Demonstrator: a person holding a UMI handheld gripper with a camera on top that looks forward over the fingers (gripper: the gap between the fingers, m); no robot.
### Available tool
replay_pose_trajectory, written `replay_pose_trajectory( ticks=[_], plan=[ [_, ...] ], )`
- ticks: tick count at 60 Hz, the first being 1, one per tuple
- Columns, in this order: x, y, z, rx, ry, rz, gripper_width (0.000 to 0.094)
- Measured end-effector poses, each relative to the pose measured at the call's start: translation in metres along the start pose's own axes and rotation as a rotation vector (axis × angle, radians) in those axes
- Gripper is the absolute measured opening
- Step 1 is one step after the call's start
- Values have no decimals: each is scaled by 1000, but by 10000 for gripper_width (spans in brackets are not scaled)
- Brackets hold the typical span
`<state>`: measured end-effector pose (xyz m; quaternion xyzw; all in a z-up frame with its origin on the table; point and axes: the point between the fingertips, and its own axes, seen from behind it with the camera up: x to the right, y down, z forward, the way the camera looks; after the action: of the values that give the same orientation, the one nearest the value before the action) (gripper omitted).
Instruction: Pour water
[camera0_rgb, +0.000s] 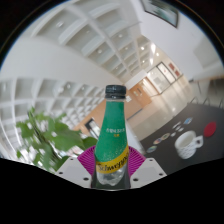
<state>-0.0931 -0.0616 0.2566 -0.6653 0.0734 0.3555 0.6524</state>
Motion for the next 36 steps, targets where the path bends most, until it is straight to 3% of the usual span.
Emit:
replay_pose_trajectory(
  ticks=[6,14,31,36],
  plan=[
    [-32,-25,28,33,-164,365,385],
    [7,-48,64,99,-291,818,386],
    [104,-53,72,257,-349,1439,386],
    [117,-48,77,260,-359,1490,383]
  ],
)
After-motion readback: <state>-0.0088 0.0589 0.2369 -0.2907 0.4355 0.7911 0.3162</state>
